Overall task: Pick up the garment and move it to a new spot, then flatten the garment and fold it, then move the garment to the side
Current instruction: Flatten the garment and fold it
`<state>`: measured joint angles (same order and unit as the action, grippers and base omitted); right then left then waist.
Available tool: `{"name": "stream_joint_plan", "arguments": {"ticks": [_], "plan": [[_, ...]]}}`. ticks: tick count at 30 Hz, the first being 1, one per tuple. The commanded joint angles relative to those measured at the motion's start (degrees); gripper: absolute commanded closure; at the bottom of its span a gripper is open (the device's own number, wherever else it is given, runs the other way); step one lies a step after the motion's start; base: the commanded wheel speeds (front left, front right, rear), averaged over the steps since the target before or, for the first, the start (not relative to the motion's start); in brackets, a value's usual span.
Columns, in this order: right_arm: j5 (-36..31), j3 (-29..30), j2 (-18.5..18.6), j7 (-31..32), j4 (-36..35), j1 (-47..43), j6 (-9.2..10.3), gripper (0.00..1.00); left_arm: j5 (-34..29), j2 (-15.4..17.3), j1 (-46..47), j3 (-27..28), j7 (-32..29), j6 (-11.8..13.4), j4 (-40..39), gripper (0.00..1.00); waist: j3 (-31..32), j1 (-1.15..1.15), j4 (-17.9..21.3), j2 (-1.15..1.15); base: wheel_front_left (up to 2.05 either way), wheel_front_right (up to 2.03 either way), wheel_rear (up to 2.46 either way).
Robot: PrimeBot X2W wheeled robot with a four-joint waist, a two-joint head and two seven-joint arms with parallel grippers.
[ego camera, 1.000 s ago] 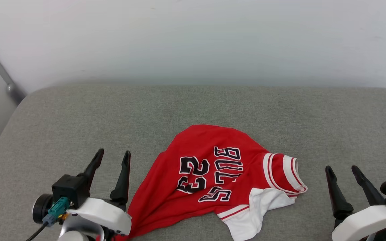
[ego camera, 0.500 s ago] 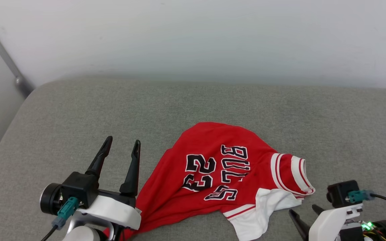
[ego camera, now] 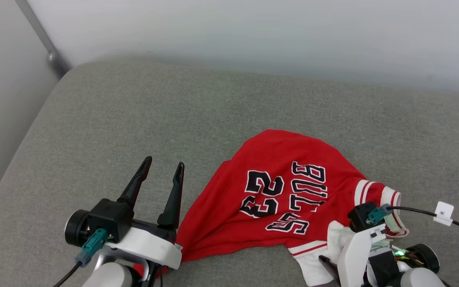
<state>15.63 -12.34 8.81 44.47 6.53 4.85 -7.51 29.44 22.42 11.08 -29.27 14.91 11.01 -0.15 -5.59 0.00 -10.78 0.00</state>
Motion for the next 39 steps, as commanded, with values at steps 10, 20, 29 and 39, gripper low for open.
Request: {"name": "stream_joint_plan", "arguments": {"ticks": [10, 20, 29, 39], "plan": [[1.25, 2.4, -1.82, -1.52, 7.5, -3.08, 0.06, 1.0, -1.37, -1.82, -0.47, 2.53, 0.33, -1.12, 0.92, 0.0, -1.87, 0.0, 0.69, 0.0, 0.0, 0.0, 0.0], [-0.4, 11.12, -1.6, -10.05, -7.28, -1.83, 0.06, 1.0, -1.96, -1.66, -1.81, 4.03, 0.33, -1.85, 1.41, 0.0, -0.38, 0.0, 5.63, 0.0, 0.0, 0.0, 0.0], [1.87, 29.52, -3.19, -14.04, -3.13, -3.49, 0.05, 1.0, -1.67, -0.96, -2.17, 3.68, -0.03, -2.04, 1.39, 0.0, -0.11, 0.0, 7.44, 0.0, 0.0, 0.0, 0.0], [3.21, 40.81, -5.3, -25.42, 12.57, -3.61, 0.05, 0.0, -1.11, -0.26, -2.69, 3.84, -0.55, -1.35, 1.13, 0.0, -0.63, 0.0, 7.77, 0.0, 0.0, 0.0, 0.0]]}}
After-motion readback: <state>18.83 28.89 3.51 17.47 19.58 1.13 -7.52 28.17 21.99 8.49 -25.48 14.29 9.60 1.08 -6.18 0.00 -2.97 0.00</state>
